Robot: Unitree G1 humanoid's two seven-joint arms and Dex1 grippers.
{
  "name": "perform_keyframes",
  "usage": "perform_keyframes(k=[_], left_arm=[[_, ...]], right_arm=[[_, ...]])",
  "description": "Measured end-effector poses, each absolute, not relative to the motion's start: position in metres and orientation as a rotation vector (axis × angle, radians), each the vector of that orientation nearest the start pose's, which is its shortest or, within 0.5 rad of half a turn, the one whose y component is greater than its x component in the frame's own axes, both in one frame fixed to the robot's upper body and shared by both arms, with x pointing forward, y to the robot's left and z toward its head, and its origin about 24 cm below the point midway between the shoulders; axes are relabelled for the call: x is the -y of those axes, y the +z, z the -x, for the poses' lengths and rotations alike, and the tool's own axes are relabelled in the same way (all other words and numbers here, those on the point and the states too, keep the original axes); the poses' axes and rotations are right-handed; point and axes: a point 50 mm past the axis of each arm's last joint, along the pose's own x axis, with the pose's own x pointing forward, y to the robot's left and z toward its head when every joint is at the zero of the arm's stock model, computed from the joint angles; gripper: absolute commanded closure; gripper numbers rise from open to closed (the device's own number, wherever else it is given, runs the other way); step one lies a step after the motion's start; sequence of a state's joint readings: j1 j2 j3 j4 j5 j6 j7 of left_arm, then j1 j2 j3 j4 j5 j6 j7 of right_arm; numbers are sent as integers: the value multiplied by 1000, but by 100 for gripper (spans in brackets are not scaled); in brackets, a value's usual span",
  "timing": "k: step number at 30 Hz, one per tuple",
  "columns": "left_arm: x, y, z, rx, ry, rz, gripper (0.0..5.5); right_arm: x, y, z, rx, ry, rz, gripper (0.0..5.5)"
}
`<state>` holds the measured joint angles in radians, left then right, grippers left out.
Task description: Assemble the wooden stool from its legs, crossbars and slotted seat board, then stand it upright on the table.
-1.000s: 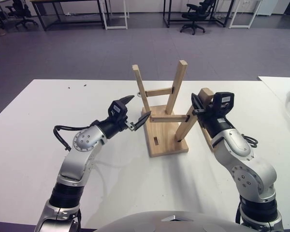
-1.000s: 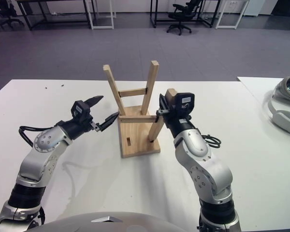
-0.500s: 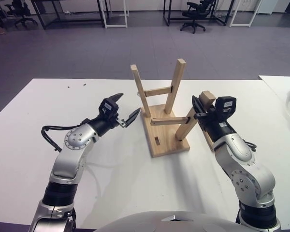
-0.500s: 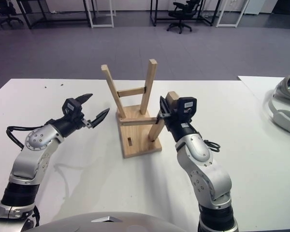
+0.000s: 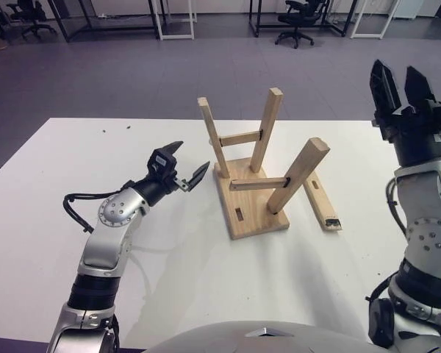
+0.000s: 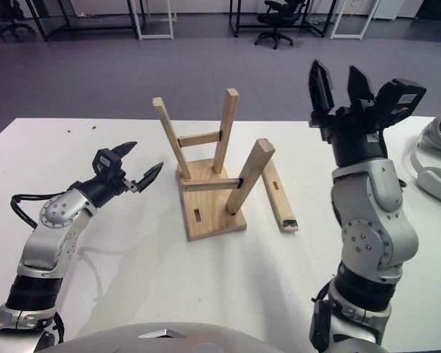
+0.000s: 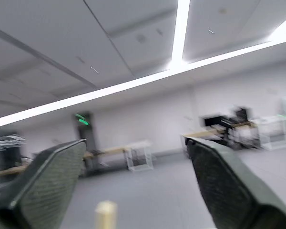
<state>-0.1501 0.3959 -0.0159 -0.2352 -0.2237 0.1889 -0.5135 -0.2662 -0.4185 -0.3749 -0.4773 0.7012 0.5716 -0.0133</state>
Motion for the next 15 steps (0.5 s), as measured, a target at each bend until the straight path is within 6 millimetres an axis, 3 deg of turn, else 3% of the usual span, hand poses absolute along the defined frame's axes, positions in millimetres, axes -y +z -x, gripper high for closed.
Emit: perform_keyframes(k=[1, 3, 5, 8, 15], left_arm=[[-166, 124, -268, 139, -609, -224, 105], [-166, 125, -271, 148, -606, -224, 105], [-164, 122, -271, 141, -609, -215, 105], [-161, 120, -271, 141, -619, -216, 105], [-159, 120, -271, 144, -623, -208, 105]], right_arm=[[239, 159, -264, 1, 44, -135, 143], [240, 88, -248, -328, 45, -140, 143], [236, 46, -230, -498, 65, -181, 143], [232, 35, -228, -549, 116, -154, 143], [245, 26, -231, -581, 55, 11, 281]])
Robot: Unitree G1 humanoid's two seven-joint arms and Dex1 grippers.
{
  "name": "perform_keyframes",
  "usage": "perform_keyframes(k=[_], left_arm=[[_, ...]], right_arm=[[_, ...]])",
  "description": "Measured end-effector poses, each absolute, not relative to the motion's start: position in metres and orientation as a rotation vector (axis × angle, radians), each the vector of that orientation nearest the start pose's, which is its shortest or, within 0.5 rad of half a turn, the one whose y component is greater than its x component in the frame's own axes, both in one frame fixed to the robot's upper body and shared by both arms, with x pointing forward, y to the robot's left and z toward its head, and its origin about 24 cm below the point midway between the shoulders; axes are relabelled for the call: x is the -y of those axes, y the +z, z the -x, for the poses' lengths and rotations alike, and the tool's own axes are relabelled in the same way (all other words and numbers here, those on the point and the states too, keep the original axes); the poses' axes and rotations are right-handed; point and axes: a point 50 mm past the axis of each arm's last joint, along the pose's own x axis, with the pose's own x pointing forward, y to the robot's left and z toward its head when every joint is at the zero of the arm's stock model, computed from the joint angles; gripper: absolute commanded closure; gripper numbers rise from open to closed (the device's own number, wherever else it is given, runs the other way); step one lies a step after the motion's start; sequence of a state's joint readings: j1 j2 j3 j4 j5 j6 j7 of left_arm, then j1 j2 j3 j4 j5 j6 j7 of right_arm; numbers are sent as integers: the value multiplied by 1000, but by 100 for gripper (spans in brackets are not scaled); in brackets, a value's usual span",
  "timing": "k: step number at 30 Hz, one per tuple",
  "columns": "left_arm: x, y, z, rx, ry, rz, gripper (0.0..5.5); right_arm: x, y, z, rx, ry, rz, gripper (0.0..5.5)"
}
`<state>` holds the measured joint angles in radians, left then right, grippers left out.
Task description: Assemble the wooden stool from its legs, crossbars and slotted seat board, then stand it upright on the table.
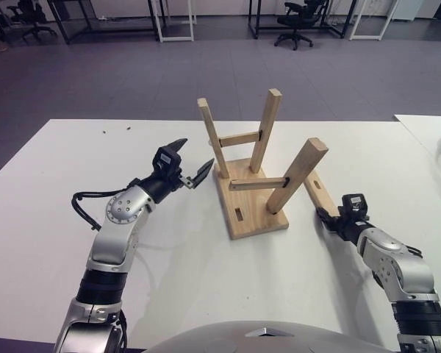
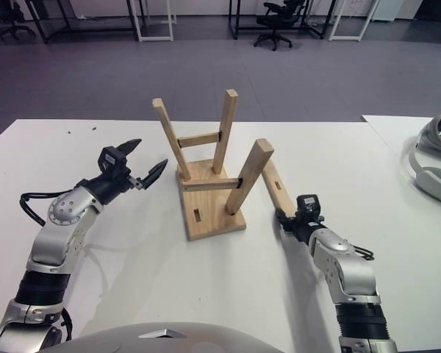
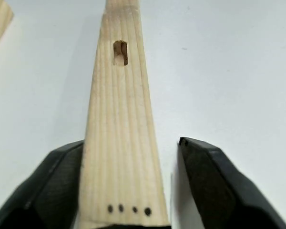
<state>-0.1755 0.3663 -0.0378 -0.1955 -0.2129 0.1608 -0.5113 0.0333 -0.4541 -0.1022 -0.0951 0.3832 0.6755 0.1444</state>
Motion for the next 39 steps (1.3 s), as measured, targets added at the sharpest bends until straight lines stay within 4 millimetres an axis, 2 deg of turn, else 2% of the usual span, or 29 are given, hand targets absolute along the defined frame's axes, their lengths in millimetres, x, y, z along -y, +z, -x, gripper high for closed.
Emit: perform_keyframes(k=[4, 6, 9, 11, 12, 13, 15, 16, 17, 21, 24, 34, 39], left_arm=[[-155, 133, -276, 193, -633, -207, 105], [-152, 142, -280, 222, -642, -183, 105], [-142, 170, -285, 303, -684, -65, 105], [-136, 196, -292, 347, -720, 150, 105], [-131, 217, -294, 384, -757, 273, 105], [-127, 235, -297, 409, -799, 380, 105], [-118, 264, -302, 422, -894, 585, 105], [-112, 280, -305, 419, -947, 681, 105], [-105, 292, -308, 410, -995, 754, 105], [-90, 313, -316, 377, -1075, 860, 105], [-90, 327, -313, 415, -1108, 881, 159], [-98, 328, -313, 432, -1090, 878, 337], [-98, 327, -310, 392, -1153, 895, 423]], right_arm=[[244, 25, -238, -570, 52, 82, 341], [244, 25, -240, -541, 56, 77, 342], [251, 29, -245, -452, -7, 83, 342], [267, 66, -262, -231, -106, 152, 342], [272, 106, -274, -47, -128, 216, 342], [269, 144, -281, 119, -100, 280, 342], [243, 205, -285, 392, 42, 375, 342], [220, 231, -283, 519, 160, 418, 342], [198, 245, -278, 598, 282, 447, 342], [155, 256, -266, 677, 526, 478, 342], [142, 255, -261, 685, 614, 507, 342], [139, 248, -260, 670, 659, 452, 342], [140, 249, -260, 666, 658, 431, 342]])
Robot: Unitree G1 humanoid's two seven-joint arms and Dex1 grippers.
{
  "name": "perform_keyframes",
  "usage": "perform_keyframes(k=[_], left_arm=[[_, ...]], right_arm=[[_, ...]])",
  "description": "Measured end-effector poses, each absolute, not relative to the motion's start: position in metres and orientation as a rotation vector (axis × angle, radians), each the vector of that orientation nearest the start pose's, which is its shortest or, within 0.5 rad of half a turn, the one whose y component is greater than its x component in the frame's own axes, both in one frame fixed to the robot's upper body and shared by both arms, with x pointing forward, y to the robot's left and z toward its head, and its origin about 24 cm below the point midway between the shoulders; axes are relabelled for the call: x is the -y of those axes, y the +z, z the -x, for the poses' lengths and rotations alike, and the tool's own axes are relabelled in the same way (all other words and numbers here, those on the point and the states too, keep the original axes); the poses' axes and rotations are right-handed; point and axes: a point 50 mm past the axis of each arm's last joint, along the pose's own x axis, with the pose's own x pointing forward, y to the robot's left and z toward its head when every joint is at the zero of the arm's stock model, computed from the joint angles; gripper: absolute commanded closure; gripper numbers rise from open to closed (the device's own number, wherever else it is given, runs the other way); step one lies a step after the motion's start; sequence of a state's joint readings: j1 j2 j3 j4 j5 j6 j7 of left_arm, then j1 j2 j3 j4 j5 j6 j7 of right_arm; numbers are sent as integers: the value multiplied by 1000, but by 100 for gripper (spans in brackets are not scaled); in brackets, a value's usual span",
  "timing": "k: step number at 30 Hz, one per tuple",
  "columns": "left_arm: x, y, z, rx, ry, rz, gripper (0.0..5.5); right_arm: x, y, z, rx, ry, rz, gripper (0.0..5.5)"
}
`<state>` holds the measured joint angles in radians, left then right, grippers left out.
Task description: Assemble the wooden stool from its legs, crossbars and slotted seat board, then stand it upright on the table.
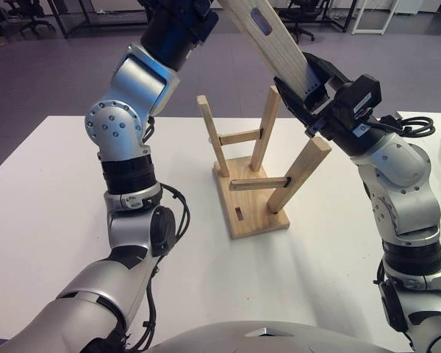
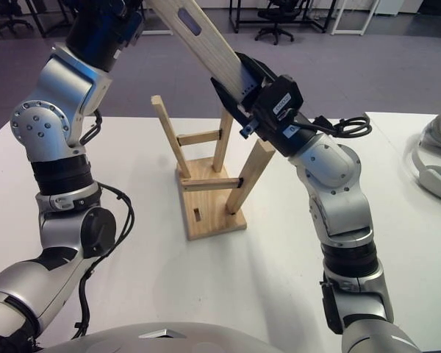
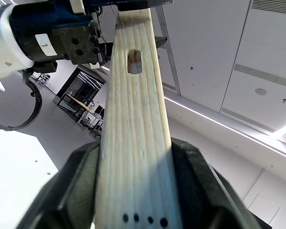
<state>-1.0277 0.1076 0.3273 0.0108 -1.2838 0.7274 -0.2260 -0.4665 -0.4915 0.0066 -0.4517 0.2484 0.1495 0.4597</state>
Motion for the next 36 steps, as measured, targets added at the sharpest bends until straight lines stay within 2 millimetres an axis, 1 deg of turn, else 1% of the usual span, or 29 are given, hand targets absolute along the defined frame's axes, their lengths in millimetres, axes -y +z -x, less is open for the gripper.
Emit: perform_keyframes(k=[1, 3, 4, 7, 9, 10, 12, 13, 14, 15, 16, 17, 18, 19, 21, 22, 23, 24, 25, 27, 28, 29, 33, 34, 36], left_arm=[[-98, 327, -310, 379, -1159, 896, 438], [-101, 324, -314, 358, -1136, 904, 446], [-102, 322, -315, 351, -1134, 906, 446], [-104, 319, -316, 339, -1122, 903, 448], [-111, 315, -317, 341, -1086, 897, 448], [-118, 314, -316, 362, -1057, 890, 448], [-144, 312, -315, 435, -943, 848, 448], [-164, 305, -311, 476, -852, 823, 448], [-181, 296, -307, 490, -764, 808, 448], [-190, 288, -304, 491, -712, 795, 448], [-195, 279, -297, 491, -664, 760, 448], [-198, 265, -289, 468, -622, 731, 448], [-201, 242, -284, 403, -561, 715, 448], [-202, 233, -280, 380, -533, 698, 448], [-198, 219, -268, 337, -511, 646, 448], [-196, 205, -262, 290, -472, 617, 448], [-196, 188, -257, 230, -423, 606, 448], [-197, 175, -253, 181, -373, 599, 448], [-196, 162, -249, 128, -322, 608, 448], [-196, 142, -243, 45, -228, 638, 448], [-194, 134, -239, 14, -190, 658, 448], [-192, 130, -236, -1, -174, 671, 448], [-174, 124, -225, -35, -135, 744, 448], [-172, 123, -223, -46, -123, 753, 448], [-175, 122, -221, -51, -80, 756, 448]], right_arm=[[141, 249, -260, 665, 655, 429, 342], [140, 250, -258, 674, 665, 431, 343], [139, 250, -258, 670, 668, 431, 303], [140, 249, -259, 654, 665, 429, 248], [140, 248, -259, 650, 663, 431, 210], [141, 249, -260, 650, 649, 402, 202], [155, 256, -262, 659, 538, 308, 202], [169, 259, -265, 637, 455, 247, 202], [182, 256, -271, 583, 382, 195, 202], [189, 251, -274, 541, 346, 156, 202], [196, 243, -278, 487, 318, 101, 202], [206, 228, -283, 404, 281, 44, 202], [215, 202, -287, 275, 238, -10, 202], [216, 190, -288, 219, 231, -19, 202], [218, 158, -290, 62, 213, 28, 202], [219, 129, -288, -59, 206, 58, 202], [220, 98, -282, -184, 204, 71, 202], [218, 78, -275, -261, 219, 100, 202], [212, 61, -270, -311, 259, 188, 202], [197, 42, -263, -341, 361, 324, 202], [192, 33, -259, -362, 402, 350, 202], [188, 29, -256, -370, 430, 365, 202], [169, 26, -252, -336, 537, 394, 202], [164, 26, -251, -324, 557, 398, 202], [160, 24, -247, -316, 577, 411, 202]])
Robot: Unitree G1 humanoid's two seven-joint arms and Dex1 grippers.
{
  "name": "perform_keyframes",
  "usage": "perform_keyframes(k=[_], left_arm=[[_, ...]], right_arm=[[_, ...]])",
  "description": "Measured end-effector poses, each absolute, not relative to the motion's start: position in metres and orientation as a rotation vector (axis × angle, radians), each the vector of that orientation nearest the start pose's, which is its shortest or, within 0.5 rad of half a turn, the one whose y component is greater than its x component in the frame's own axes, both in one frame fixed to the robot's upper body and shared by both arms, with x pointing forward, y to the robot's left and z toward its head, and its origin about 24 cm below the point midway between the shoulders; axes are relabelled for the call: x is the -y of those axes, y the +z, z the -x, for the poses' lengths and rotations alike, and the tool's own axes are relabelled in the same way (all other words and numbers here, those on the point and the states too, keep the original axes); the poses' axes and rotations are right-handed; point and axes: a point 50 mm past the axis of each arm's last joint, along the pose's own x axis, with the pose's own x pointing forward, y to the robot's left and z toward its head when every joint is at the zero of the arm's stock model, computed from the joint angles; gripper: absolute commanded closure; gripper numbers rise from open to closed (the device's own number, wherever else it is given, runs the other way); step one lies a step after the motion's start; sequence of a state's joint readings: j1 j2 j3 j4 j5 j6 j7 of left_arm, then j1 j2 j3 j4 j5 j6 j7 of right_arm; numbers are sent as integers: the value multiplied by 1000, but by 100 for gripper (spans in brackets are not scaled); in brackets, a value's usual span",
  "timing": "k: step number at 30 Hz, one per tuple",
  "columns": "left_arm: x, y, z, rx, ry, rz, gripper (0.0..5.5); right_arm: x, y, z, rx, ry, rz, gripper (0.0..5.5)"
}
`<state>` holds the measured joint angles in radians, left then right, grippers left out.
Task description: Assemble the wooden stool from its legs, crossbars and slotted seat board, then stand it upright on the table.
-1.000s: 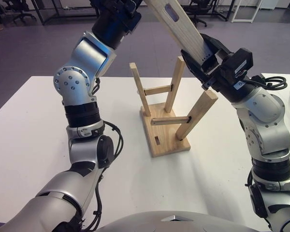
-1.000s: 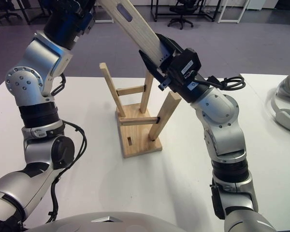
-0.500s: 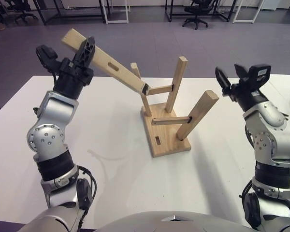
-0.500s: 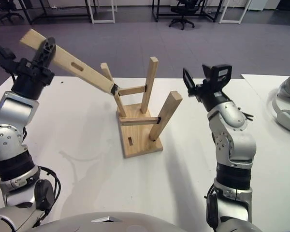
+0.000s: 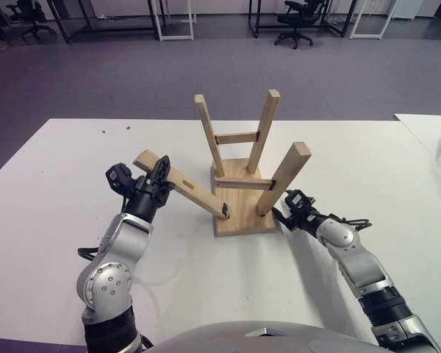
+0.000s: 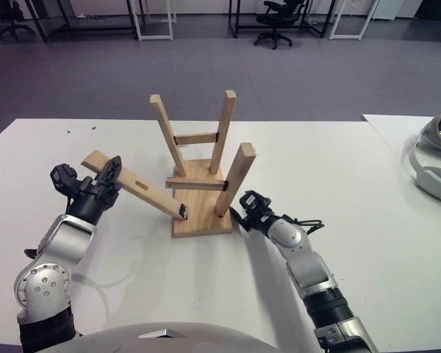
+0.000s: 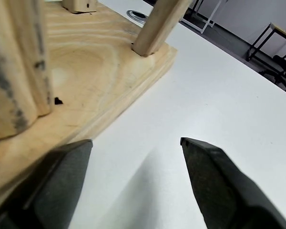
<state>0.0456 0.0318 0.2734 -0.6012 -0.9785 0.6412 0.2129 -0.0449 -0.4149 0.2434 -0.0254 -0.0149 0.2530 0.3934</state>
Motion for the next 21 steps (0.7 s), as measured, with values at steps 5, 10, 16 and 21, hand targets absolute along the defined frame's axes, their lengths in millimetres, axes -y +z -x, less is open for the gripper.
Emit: perform_keyframes(k=[5, 10, 16, 21], left_arm=[[-175, 133, -217, -25, -77, 589, 448], [-163, 142, -215, 13, -72, 423, 448], [-143, 143, -217, 18, -82, 330, 448], [-131, 145, -224, 6, -127, 233, 448]], right_arm=[[149, 27, -242, -267, 636, 440, 202], [129, 50, -239, -125, 714, 403, 202], [150, 79, -237, -16, 596, 373, 202], [161, 98, -238, 31, 540, 359, 202]])
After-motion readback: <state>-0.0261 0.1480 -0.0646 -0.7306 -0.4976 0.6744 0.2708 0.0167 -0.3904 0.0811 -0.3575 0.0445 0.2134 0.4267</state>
